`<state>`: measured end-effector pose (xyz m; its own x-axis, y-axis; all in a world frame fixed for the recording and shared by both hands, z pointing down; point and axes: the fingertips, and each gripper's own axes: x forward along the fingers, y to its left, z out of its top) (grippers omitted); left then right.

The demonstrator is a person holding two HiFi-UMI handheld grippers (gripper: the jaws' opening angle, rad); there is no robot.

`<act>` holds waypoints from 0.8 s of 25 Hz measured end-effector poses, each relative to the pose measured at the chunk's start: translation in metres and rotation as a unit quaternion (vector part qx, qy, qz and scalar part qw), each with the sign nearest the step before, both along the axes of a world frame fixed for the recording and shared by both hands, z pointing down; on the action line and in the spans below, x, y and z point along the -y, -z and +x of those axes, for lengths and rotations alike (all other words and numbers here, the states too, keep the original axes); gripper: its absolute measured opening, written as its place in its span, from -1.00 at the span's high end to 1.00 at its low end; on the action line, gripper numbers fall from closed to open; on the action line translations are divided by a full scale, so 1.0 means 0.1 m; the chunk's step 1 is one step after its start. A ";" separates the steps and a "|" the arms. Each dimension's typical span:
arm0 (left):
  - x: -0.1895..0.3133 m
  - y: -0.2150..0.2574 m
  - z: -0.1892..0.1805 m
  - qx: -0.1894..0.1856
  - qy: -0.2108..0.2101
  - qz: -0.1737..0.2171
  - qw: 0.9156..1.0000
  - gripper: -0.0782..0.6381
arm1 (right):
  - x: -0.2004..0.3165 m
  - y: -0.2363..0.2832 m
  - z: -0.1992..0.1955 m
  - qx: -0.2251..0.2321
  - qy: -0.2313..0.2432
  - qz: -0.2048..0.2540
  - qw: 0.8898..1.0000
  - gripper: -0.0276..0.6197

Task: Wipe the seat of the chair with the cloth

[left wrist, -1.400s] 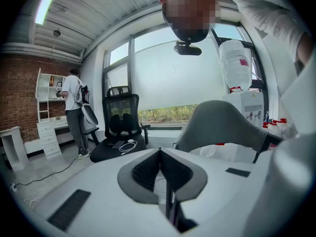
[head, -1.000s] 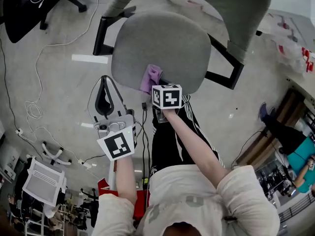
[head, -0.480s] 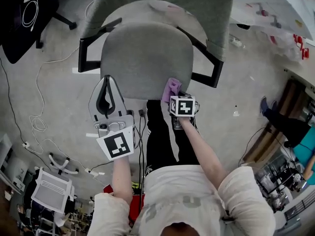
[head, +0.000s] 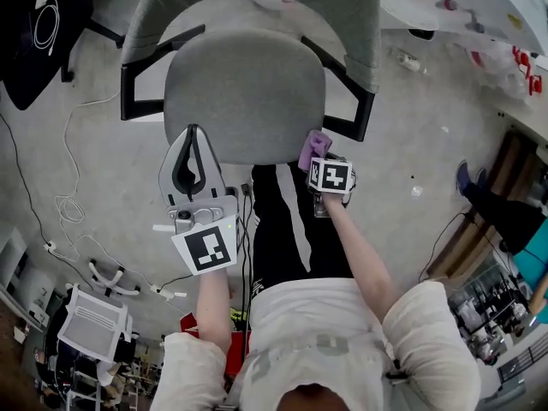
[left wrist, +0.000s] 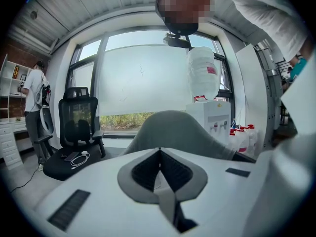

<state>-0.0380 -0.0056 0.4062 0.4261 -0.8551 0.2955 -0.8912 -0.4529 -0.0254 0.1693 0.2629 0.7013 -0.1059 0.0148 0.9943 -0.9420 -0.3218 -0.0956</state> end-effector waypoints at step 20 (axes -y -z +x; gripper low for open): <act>0.24 2.31 -0.02 -0.057 0.070 0.148 0.985 0.75 | 2.80 2.96 -0.93 0.020 0.155 0.391 0.907 0.66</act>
